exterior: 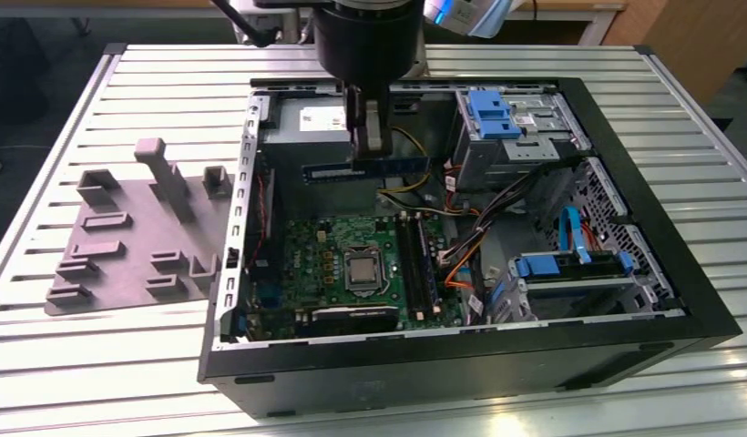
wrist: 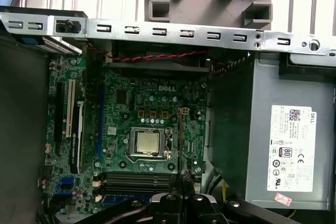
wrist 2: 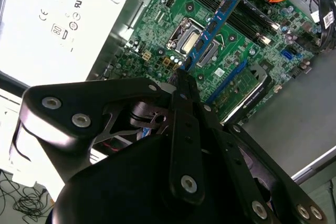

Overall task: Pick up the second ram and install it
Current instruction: 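Pick up the second ram and move it above second insertion slot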

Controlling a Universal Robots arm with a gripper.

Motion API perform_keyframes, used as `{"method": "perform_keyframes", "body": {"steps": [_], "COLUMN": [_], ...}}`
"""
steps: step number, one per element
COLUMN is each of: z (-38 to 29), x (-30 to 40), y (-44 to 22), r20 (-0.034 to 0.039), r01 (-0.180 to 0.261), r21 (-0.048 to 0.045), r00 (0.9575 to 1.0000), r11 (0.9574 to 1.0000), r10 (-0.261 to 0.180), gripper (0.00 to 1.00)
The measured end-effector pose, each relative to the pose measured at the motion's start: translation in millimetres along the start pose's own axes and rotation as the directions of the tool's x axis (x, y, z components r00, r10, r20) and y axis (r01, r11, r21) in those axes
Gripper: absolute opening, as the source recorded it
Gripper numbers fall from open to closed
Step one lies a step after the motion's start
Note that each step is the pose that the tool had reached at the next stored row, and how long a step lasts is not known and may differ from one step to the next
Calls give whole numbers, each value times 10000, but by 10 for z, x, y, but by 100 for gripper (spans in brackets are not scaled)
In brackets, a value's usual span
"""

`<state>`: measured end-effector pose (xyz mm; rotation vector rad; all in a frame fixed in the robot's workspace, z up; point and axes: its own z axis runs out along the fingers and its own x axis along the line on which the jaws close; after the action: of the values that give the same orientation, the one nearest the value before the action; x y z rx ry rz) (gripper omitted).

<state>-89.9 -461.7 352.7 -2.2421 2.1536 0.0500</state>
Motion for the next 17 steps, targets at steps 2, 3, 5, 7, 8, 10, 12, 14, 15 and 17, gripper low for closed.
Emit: {"method": "perform_keyframes", "body": {"steps": [2,3,5,7,8,10,12,14,15,17], "z": [12,18,29,41,46,58,69,79,84,94], "x": [1,1,2,2,3,3,4,4,4,5], "y": [-3,-4,-7,-8,-9,-10,-11,-13,-13,-16], "r20": [0,0,0,0,0,0,1,0,0,0], "r01": [0,-1,-2,-3,-3,-4,-4,-5,-6,-6], "r21": [0,0,0,0,1,0,1,1,0,0], "r00": [10000,10000,10000,10000,10000,10000,10000,10000,10000,10000], "r11": [10000,10000,10000,10000,10000,10000,10000,10000,10000,10000], "r10": [0,1,2,3,3,4,4,5,6,6], "gripper": [12,12,12,12,12,12,12,12,12,12]}}
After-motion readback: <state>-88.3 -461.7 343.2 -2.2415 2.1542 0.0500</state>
